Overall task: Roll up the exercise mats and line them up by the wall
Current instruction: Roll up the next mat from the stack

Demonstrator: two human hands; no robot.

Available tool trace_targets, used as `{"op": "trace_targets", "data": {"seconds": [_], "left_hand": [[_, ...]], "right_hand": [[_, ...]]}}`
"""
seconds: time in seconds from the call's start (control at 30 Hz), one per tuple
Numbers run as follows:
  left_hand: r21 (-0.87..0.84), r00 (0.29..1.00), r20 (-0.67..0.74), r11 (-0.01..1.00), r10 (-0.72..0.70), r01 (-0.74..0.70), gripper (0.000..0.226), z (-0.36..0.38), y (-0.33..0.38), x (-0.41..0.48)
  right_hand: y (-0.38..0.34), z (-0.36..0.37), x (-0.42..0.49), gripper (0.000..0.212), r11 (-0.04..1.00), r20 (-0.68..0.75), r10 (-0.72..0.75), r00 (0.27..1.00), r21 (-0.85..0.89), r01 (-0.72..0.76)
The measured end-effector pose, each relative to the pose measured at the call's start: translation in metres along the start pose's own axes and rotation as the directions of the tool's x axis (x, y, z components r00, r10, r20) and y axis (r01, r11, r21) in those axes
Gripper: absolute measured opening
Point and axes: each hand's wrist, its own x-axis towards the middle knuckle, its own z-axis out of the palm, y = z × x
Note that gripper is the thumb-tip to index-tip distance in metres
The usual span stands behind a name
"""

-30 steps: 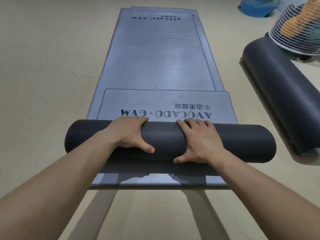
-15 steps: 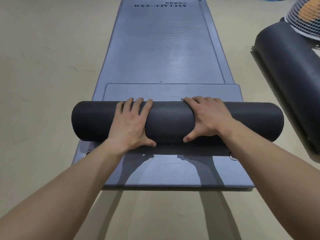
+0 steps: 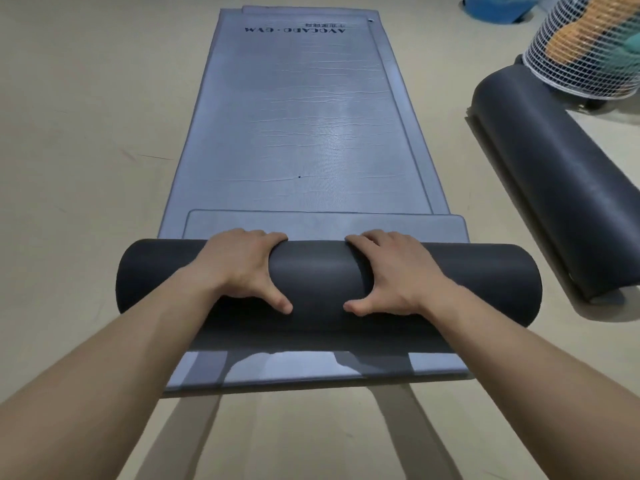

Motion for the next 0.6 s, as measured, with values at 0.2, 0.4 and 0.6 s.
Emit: {"op": "trace_targets", "data": {"seconds": [0.2, 0.4, 0.6], "left_hand": [[-0.11, 0.982, -0.188, 0.994, -0.007, -0.013, 0.122, 0.007, -0.015, 0.007], [0.133, 0.959, -0.283, 0.991, 0.036, 0.002, 0.137, 0.028, -0.017, 0.018], [0.039, 0.988, -0.152, 0.999, 0.03, -0.024, 0.141, -0.002, -0.032, 0.054]], "right_hand": [[0.001, 0.015, 0.015, 0.142, 0.998, -0.051, 0.009, 0.999, -0.066, -0.012], [0.027, -0.01, 0.058, 0.117, 0.993, -0.063, 0.056, 0.996, 0.106, -0.049], [0.018, 0.046, 0.034, 0.116, 0.985, -0.43, 0.097, 0.898, -0.09, -0.15]]}}
